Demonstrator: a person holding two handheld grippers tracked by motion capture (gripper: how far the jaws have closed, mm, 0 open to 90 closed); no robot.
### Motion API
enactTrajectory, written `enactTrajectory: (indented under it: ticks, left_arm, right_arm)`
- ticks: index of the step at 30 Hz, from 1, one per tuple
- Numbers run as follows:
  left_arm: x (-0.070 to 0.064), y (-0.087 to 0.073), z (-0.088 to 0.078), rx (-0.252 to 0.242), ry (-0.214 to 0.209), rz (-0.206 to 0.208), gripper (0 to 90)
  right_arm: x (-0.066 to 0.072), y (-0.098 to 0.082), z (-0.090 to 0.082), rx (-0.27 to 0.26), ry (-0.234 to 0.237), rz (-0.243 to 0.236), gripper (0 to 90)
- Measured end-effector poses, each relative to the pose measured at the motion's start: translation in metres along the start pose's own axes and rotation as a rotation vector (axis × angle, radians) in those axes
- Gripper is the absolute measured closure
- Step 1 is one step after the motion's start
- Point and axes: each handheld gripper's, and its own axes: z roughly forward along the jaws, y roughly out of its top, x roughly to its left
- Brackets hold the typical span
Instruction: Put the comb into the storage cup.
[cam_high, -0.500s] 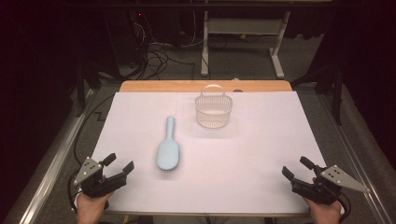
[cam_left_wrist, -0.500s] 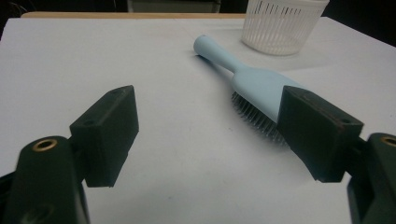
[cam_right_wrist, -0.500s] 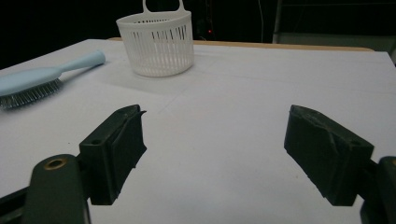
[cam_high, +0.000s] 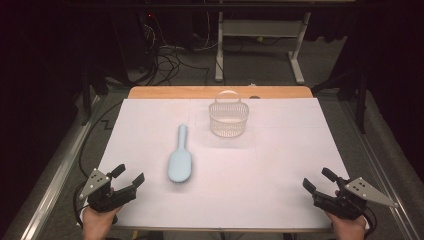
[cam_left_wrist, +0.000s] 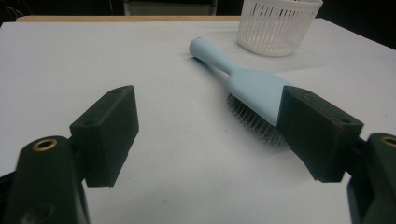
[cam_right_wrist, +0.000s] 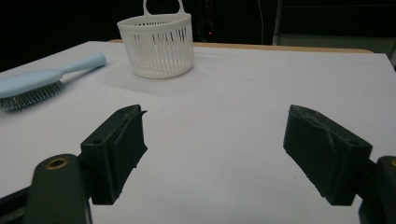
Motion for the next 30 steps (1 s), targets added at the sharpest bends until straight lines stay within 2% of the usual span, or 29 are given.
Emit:
enactTrajectory:
  ticks: [5, 8, 17, 19, 30]
  left_arm:
    - [0.0, 0.001, -0.001, -0.012, -0.005, -0.001, 20.1]
    - [-0.001, 0.001, -0.001, -0.008, 0.006, 0.026, 20.1]
    - [-0.004, 0.003, -0.001, -0.024, 0.001, 0.027, 20.2]
    - [-0.005, 0.005, 0.001, -0.029, -0.008, 0.0, 20.4]
    - [-0.012, 0.008, 0.004, -0.031, -0.017, 0.018, 20.4]
  right_arm:
    - [-0.001, 0.0, 0.001, 0.009, -0.001, 0.003, 21.3]
    - [-0.001, 0.0, 0.001, 0.013, 0.002, -0.005, 21.5]
    - [0.0, 0.0, 0.002, 0.014, 0.013, -0.016, 21.9]
    - [0.001, 0.0, 0.002, 0.02, 0.018, -0.023, 21.9]
    - [0.004, 0.0, 0.004, 0.026, 0.025, -0.038, 22.1]
